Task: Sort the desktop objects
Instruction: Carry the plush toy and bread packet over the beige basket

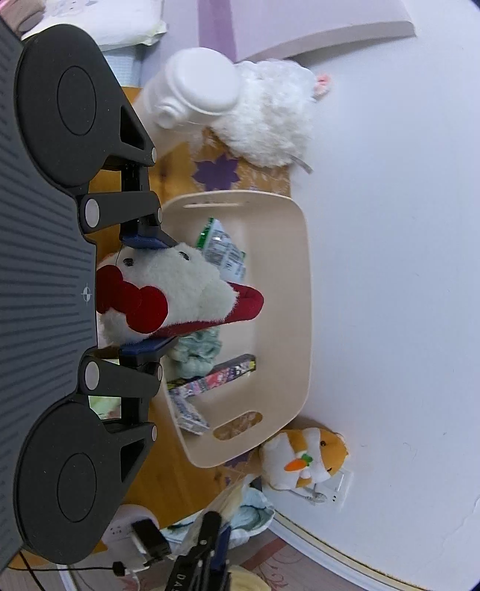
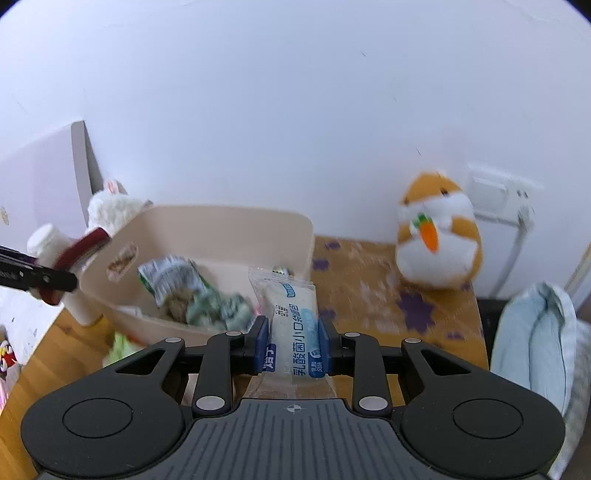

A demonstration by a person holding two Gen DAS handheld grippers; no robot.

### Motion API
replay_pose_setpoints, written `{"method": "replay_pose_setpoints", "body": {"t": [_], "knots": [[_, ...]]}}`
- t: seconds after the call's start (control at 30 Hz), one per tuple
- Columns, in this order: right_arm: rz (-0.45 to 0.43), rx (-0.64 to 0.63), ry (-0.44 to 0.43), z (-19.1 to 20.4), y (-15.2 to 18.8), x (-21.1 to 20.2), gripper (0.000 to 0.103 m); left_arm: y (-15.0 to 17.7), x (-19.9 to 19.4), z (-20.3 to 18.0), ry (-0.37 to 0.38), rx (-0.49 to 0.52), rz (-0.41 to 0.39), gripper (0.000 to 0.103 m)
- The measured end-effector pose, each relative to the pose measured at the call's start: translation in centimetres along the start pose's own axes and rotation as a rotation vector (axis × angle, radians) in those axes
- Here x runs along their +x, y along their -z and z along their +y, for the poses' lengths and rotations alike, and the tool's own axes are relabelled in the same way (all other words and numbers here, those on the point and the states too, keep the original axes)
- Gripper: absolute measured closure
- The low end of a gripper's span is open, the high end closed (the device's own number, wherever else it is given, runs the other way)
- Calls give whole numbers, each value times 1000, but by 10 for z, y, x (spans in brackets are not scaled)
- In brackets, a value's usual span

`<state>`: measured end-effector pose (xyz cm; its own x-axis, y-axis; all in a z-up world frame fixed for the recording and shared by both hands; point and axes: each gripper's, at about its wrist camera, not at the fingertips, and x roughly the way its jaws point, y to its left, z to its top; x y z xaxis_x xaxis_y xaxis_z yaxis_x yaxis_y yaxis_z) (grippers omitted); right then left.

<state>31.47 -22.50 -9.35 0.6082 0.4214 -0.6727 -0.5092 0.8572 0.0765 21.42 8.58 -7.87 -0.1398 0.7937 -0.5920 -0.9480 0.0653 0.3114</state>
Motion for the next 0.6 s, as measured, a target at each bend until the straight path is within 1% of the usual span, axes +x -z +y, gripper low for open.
{"method": "replay_pose_setpoints", "body": {"t": [0.1,0.27,0.4,0.6], "knots": [[-13,-16,-8,8,-16,9,76,-10,10,-4,-13,9,0,56],[-21,-50,-20,24,-37,35,76,-24,29,-5,-44,-11,20,56],[-9,-64,-30,40,-44,57,76,-29,46,-10,-64,-18,40,56],[34,-66,-32,58,-43,91,77,-28,74,-13,-107,-22,87,56]]}}
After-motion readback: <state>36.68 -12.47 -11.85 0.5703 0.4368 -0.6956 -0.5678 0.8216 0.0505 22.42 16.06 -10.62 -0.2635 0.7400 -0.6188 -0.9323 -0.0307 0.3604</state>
